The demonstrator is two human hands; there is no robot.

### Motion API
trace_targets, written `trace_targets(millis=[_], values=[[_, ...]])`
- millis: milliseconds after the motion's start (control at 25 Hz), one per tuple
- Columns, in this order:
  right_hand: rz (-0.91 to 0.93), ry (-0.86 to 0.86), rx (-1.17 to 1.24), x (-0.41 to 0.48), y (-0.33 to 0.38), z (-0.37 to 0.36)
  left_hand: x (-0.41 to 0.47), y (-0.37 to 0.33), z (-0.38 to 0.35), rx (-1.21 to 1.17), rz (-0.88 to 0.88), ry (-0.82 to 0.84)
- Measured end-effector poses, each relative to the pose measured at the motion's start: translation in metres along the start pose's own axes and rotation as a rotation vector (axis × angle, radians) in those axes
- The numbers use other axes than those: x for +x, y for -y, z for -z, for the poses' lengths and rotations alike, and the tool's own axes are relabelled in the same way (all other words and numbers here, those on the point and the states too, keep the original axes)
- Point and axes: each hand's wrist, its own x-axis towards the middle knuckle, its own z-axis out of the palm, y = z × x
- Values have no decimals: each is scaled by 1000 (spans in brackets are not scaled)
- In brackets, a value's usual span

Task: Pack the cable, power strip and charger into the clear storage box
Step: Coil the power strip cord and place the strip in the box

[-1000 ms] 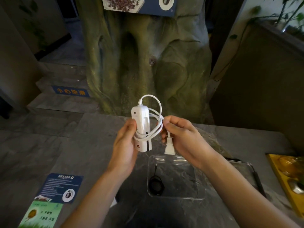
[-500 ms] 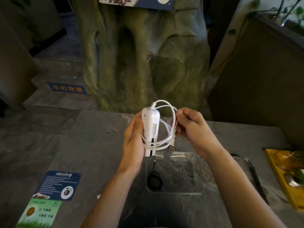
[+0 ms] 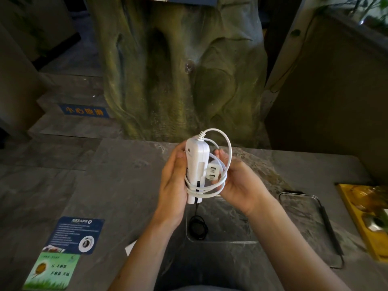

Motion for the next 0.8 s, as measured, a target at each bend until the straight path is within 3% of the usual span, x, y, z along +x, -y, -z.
trace_targets(millis=[120,400,520,800], values=[[-45,0,77,-7,-10,-2,-4,2,-2,3,-9,-12],[-29,-35,-74,-21,-14,-7,-5,7,-3,84,3,-97],[-10,-21,-158,-24,-12,-10,-8,4,-5,131,-39,-47],[12,-25,-34,-22,-8,0,-6,11,-4,206,-93,11]])
